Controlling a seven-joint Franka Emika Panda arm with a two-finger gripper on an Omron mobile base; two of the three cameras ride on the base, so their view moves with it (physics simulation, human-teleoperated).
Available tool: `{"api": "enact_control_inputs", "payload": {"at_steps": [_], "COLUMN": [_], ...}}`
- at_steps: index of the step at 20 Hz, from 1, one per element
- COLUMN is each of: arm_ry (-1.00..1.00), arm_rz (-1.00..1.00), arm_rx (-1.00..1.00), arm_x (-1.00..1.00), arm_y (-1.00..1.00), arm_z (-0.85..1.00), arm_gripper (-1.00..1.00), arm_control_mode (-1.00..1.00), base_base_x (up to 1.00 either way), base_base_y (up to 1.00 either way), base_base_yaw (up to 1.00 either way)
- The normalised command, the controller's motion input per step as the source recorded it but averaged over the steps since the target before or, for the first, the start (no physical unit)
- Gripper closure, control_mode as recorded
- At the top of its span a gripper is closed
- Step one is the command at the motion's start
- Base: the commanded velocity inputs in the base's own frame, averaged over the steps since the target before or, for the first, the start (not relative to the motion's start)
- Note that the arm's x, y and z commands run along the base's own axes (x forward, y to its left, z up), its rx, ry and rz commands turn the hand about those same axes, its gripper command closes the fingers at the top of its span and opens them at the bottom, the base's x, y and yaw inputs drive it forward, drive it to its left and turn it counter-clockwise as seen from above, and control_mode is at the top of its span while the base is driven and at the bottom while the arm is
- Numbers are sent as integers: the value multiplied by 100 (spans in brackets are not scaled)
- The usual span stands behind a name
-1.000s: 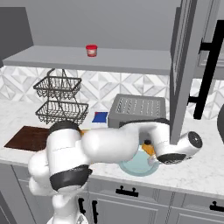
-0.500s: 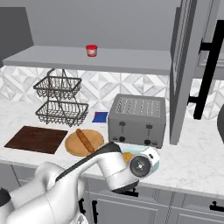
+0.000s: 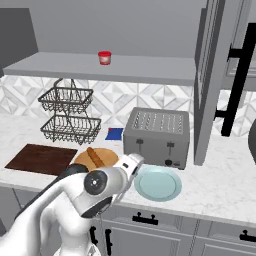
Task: From the different types of pastries on the counter, select a croissant and place it on the cutting board. Then retrieve a jar of jam from the cabinet and place it alongside the croissant on the cutting board.
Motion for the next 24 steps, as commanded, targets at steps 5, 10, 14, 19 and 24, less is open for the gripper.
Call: {"api": "enact_control_inputs", "payload": {"at_steps": [5, 10, 14, 19, 24], "arm_ry": [20, 42, 34, 30, 22], "arm_rz": [6, 15, 18, 17, 16], "arm_rx": [-30, -23, -23, -21, -15], "arm_x": [18, 0, 0, 0, 6], "arm_y": [100, 100, 100, 100, 100], "arm_z": [52, 67, 38, 31, 10], "arm_gripper": [100, 100, 100, 100, 100], "arm_control_mode": [-100, -100, -100, -100, -100], "base_base_x": [0, 0, 0, 0, 0], "base_base_y": [0, 0, 0, 0, 0], "base_base_yaw": [0, 0, 0, 0, 0]}}
